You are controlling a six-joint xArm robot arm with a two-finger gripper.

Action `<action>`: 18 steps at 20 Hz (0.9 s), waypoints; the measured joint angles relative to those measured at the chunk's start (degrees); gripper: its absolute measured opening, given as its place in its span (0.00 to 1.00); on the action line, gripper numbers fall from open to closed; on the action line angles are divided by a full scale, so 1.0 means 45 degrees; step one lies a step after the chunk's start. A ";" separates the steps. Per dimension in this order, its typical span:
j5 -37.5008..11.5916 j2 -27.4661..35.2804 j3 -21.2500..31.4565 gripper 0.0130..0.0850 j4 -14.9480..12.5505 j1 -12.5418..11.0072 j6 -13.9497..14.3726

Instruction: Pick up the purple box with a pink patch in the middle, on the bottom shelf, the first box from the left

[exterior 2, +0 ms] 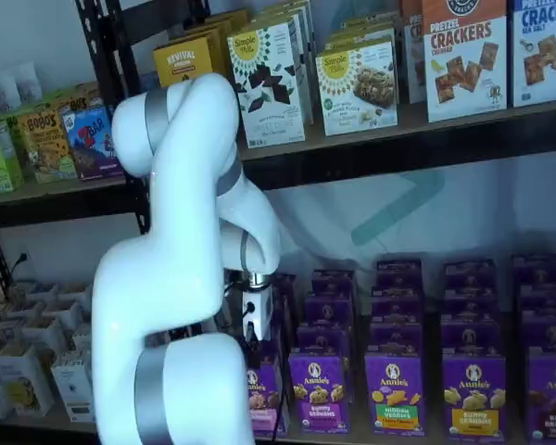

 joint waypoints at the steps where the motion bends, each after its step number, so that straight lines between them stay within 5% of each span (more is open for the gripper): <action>1: 0.0018 -0.0007 -0.0004 1.00 0.0277 -0.0005 -0.0254; 3: 0.0054 -0.0101 -0.0025 1.00 0.1415 -0.0101 -0.1338; 7: -0.0239 -0.0157 0.0015 1.00 0.1788 -0.0174 -0.1744; 11: -0.1155 -0.0094 0.0188 1.00 0.2799 -0.0029 -0.2581; 18: -0.2795 0.0395 0.0207 1.00 0.2925 0.0286 -0.2553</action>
